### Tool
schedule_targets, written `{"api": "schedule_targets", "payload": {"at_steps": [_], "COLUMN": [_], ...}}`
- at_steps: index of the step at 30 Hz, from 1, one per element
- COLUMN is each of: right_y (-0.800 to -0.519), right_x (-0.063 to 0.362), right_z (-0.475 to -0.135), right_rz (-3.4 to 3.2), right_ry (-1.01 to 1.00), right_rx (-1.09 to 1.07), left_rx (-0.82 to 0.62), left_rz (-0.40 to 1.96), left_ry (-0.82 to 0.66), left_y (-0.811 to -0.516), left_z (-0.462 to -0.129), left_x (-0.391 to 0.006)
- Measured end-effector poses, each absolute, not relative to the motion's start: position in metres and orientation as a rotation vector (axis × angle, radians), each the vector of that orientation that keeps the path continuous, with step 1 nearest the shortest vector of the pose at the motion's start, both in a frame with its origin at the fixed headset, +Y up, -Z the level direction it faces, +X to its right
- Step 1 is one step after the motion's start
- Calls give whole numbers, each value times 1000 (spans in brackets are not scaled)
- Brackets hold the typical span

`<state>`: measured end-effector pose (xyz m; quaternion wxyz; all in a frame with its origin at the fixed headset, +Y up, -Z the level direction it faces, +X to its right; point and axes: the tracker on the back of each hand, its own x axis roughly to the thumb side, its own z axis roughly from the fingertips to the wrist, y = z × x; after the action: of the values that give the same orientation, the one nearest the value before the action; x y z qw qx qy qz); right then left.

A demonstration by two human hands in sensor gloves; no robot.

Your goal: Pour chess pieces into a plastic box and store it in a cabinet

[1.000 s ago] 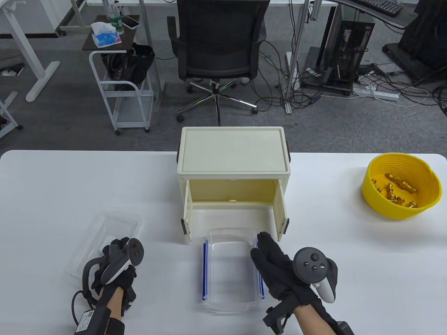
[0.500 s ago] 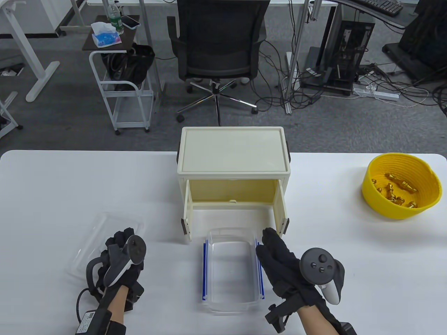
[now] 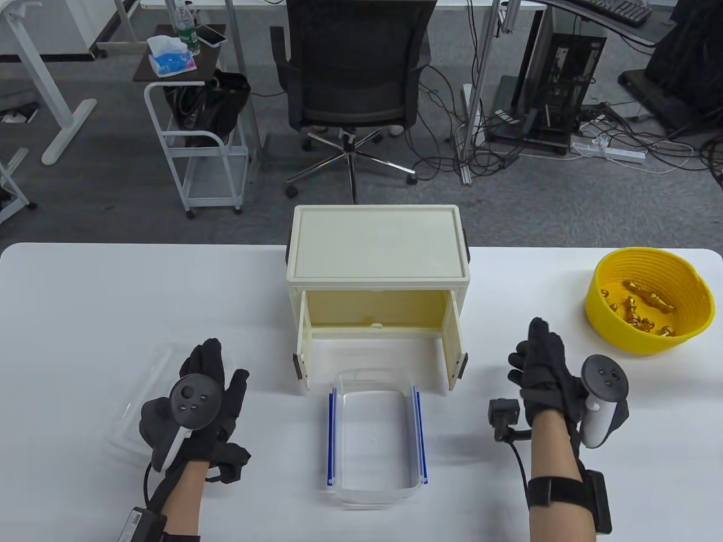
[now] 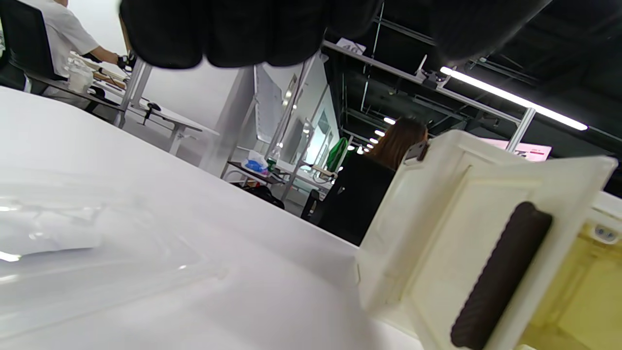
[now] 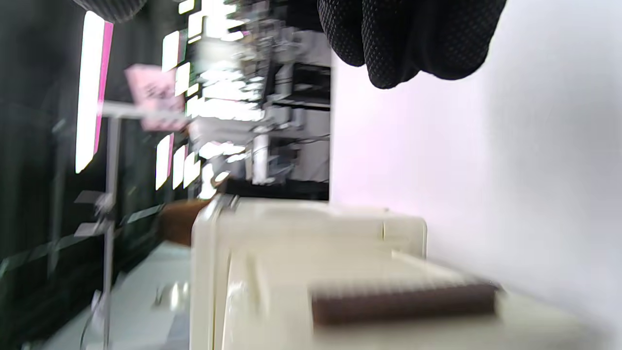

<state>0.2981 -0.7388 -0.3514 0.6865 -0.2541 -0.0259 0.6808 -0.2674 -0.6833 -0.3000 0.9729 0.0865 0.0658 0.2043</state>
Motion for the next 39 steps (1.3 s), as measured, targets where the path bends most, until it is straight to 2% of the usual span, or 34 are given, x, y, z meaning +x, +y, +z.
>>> {"api": "schedule_targets", "payload": {"at_steps": [3, 8, 15, 22, 29, 39], "right_y": [-765, -798, -808, -820, -825, -826], "right_x": [328, 368, 396, 407, 407, 382], "right_z": [-374, -404, -428, -424, -426, -410], "right_rz": [1242, 943, 784, 836, 852, 745], "right_ry": [-9, -49, -78, -115, -145, -218], "right_rx": [-588, -595, -569, -703, -628, -555], "left_rx": [176, 195, 216, 219, 210, 209], "left_rz": [419, 429, 476, 485, 480, 479], "left_ry": [130, 125, 139, 144, 138, 132], "left_y": [-682, -677, -672, -674, -676, -678], "left_z": [-300, -299, -297, -297, -298, -298], "left_x": [-266, -265, -271, -273, -272, -273]}}
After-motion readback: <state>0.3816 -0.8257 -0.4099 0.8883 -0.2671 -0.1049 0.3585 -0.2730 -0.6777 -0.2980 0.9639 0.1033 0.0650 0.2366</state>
